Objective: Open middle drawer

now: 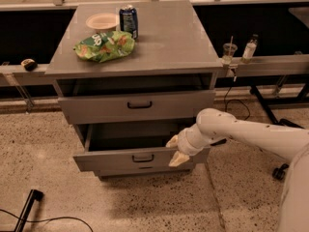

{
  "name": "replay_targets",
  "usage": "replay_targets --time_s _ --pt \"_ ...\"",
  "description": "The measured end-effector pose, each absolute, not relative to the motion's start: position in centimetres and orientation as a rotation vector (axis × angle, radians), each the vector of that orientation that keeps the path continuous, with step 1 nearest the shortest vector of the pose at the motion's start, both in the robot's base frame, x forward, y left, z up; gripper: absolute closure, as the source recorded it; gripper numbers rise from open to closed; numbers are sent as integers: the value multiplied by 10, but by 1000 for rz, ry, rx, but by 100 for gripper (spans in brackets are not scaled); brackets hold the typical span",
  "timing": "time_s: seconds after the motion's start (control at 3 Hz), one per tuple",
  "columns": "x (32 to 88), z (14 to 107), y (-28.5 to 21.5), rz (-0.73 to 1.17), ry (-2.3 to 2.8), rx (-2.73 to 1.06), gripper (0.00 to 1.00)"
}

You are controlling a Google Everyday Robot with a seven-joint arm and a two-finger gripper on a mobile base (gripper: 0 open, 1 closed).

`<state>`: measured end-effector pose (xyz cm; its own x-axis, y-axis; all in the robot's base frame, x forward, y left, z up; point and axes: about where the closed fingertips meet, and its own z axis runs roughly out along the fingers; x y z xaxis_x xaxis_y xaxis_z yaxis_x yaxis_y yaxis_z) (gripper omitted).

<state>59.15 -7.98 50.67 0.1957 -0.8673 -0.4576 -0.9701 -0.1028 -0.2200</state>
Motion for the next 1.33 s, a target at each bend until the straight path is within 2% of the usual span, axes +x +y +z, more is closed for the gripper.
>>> replay_targets --time_s 0.67,1.33 --pt "635 477 -79 281 1760 -2009 42" --pt "626 438 -64 388 1783 -2045 42"
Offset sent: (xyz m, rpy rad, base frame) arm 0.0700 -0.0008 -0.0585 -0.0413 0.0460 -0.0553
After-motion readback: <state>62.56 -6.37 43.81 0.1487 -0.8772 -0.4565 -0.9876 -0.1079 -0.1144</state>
